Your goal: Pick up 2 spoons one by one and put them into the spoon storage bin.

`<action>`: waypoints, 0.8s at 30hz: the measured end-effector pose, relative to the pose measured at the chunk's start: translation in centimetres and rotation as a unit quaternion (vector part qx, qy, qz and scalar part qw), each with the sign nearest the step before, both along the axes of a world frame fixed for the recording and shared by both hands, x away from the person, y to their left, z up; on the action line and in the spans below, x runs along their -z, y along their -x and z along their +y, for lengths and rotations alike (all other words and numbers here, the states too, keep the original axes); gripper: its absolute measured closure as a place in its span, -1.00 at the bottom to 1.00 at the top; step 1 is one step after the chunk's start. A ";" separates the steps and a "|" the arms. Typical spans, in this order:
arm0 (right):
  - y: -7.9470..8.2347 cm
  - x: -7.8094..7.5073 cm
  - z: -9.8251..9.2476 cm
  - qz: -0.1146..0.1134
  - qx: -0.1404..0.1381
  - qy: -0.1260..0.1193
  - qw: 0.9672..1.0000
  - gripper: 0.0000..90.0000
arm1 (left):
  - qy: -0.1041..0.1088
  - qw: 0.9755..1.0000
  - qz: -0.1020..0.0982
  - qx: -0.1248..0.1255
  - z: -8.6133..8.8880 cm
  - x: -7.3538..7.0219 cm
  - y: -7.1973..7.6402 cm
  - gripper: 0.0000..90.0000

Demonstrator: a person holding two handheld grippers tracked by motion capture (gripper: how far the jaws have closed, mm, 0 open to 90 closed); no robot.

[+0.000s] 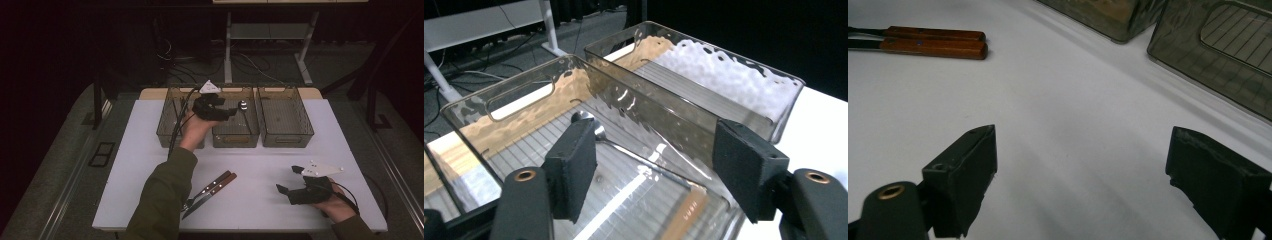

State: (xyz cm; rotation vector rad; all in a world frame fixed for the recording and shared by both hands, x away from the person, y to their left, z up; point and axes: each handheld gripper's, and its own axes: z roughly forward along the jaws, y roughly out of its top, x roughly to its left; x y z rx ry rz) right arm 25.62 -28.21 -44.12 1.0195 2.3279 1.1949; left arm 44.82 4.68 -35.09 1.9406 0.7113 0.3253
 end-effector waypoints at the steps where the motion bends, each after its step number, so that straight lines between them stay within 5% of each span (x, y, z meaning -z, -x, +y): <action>1: 0.0 0.0 0.0 0.002 0.001 0.000 1.000 -0.71 | 0.002 1.000 0.000 0.000 0.2 0.0 0.3 -0.28; 24: -0.2 0.2 0.1 0.003 0.002 0.001 1.000 -0.71 | -0.011 1.000 0.011 0.010 4.7 1.8 7.2 -0.62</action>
